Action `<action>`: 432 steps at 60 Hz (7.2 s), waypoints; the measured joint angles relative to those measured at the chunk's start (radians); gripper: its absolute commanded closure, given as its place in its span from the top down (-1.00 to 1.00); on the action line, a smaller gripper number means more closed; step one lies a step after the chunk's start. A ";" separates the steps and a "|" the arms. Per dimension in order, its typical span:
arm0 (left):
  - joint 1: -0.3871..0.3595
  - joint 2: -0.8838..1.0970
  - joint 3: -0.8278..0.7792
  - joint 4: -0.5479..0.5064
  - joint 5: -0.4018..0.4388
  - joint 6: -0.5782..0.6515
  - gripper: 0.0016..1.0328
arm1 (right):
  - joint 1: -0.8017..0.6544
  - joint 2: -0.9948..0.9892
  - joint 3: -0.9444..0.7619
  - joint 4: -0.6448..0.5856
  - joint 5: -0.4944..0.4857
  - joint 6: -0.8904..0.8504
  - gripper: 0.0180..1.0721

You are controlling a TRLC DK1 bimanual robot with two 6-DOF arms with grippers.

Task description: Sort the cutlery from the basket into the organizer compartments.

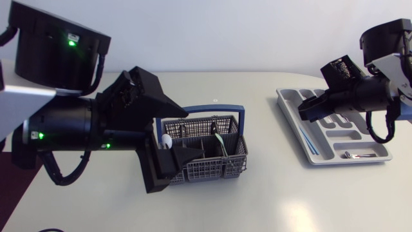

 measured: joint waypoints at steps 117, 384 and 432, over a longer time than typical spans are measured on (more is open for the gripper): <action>-0.021 0.031 -0.245 0.201 -0.243 0.274 0.86 | 0.838 0.150 0.018 -0.045 0.435 0.244 0.19; 0.054 0.173 0.095 -0.062 0.505 0.033 -0.95 | 0.586 -0.487 -0.116 0.142 -0.301 0.252 0.14; -0.030 0.142 0.094 0.256 -0.053 -0.066 -0.95 | 0.728 -0.338 -0.121 0.373 0.096 0.264 0.20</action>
